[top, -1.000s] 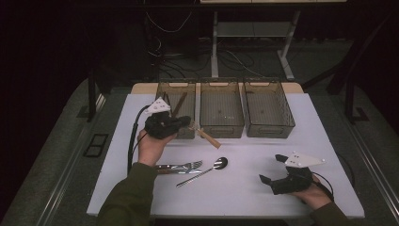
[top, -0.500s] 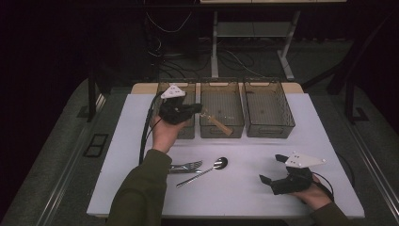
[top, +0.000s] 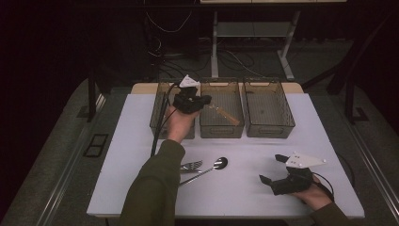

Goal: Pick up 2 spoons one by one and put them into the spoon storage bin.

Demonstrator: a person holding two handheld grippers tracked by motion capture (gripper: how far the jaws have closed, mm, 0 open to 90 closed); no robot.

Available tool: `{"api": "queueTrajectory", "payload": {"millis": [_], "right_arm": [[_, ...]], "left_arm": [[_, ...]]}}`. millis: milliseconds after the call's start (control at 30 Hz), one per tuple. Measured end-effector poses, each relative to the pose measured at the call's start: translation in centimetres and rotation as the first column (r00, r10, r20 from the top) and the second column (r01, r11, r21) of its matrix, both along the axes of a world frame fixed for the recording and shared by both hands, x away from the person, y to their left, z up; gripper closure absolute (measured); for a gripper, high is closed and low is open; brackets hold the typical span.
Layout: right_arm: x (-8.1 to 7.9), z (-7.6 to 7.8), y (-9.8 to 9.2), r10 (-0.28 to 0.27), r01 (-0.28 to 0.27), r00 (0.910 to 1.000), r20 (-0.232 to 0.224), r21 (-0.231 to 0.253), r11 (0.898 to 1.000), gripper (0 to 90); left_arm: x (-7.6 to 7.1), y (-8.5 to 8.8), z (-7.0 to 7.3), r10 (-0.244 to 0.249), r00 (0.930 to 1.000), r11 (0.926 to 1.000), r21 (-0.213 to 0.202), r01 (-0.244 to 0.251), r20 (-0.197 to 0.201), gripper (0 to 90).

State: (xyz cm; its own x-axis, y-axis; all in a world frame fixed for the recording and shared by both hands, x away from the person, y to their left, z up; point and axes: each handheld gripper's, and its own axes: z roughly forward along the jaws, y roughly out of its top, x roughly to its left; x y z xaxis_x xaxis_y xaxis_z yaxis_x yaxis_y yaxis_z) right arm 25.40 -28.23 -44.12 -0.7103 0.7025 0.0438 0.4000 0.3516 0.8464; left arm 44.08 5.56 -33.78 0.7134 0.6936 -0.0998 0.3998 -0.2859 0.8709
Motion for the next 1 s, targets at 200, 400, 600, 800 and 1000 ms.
{"api": "queueTrajectory", "payload": {"millis": [200,400,600,800,1000], "right_arm": [[0.0,0.0,0.0,0.005,-0.005,1.0000,0.000,0.003,1.000,3.1],[0.0,0.1,-0.1,0.007,-0.007,1.0000,0.004,0.008,1.000,3.1],[-0.1,0.1,0.0,0.009,-0.009,0.9999,0.005,0.011,1.000,3.1],[-0.1,0.2,0.0,0.008,-0.008,1.0000,0.003,0.012,1.000,3.1],[-0.1,0.2,0.1,0.011,-0.011,0.9999,0.003,0.014,1.000,3.1]], "left_arm": [[1.3,-1.2,-0.8,0.023,0.9995,0.9989,0.041,-0.022,-0.019,86.3],[2.2,-1.8,-1.8,0.049,0.9982,0.9965,0.069,-0.046,-0.035,86.3],[2.6,-2.7,-3.0,0.048,0.9975,0.9908,0.129,-0.041,-0.052,86.3],[2.6,-3.5,-3.9,0.048,0.9960,0.9861,0.162,-0.035,-0.076,86.2],[2.8,-3.7,-4.3,0.027,0.9929,0.9891,0.147,-0.009,-0.116,84.3]]}}
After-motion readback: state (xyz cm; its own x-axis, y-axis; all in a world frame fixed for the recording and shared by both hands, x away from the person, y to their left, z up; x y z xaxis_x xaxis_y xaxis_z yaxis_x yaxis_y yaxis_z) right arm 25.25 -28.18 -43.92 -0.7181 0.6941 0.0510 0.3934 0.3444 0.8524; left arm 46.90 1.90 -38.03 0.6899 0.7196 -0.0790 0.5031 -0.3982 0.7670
